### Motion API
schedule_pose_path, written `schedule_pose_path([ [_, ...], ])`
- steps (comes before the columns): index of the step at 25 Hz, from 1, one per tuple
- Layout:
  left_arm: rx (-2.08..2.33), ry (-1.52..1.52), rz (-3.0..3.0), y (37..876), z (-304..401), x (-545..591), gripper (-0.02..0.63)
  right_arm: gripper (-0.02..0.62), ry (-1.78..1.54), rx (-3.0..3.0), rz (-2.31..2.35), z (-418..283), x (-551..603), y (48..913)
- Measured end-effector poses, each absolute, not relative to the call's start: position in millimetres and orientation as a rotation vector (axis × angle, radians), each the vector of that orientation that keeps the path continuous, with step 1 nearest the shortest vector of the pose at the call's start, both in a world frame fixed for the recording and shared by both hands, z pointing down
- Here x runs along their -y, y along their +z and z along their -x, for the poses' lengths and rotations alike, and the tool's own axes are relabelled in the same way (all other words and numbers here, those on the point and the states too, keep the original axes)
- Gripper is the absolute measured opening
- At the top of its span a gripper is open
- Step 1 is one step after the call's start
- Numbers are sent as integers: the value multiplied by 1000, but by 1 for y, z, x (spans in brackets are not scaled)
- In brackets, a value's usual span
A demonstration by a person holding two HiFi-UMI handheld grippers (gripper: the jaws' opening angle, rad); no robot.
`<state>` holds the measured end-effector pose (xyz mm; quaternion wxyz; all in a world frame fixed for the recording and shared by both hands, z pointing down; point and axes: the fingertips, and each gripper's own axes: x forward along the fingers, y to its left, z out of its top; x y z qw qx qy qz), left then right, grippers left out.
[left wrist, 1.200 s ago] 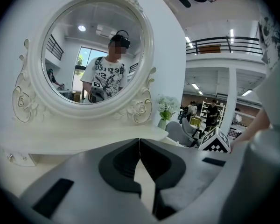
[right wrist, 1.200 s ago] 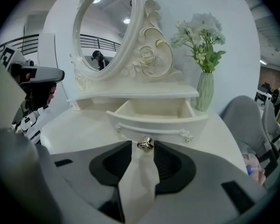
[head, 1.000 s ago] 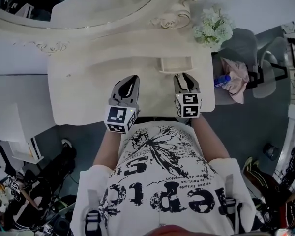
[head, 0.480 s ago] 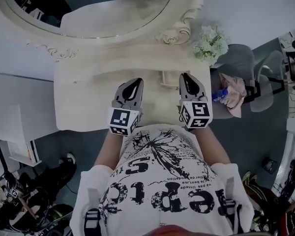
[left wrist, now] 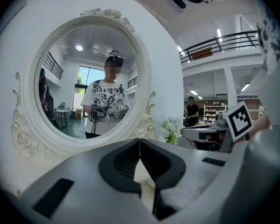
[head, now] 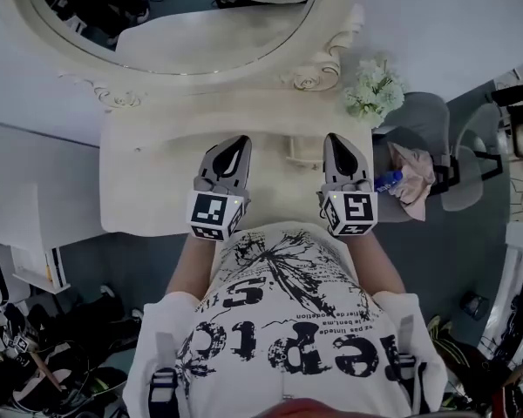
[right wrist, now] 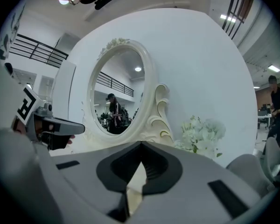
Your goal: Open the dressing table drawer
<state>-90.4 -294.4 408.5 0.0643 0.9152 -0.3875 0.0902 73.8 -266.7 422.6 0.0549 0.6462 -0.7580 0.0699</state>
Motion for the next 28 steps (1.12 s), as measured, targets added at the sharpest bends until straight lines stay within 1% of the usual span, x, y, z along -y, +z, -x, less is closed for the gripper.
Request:
schedule_pose_path([
  [4, 1156, 212, -2746, 400, 90, 296, 20, 17, 215, 2310, -1939, -71, 267, 424],
  [23, 1157, 234, -2776, 399, 89, 298, 20, 17, 219, 2322, -1914, -64, 264, 429],
  [28, 1158, 213, -2785, 393, 85, 290, 20, 17, 297, 2317, -1938, -71, 257, 432],
])
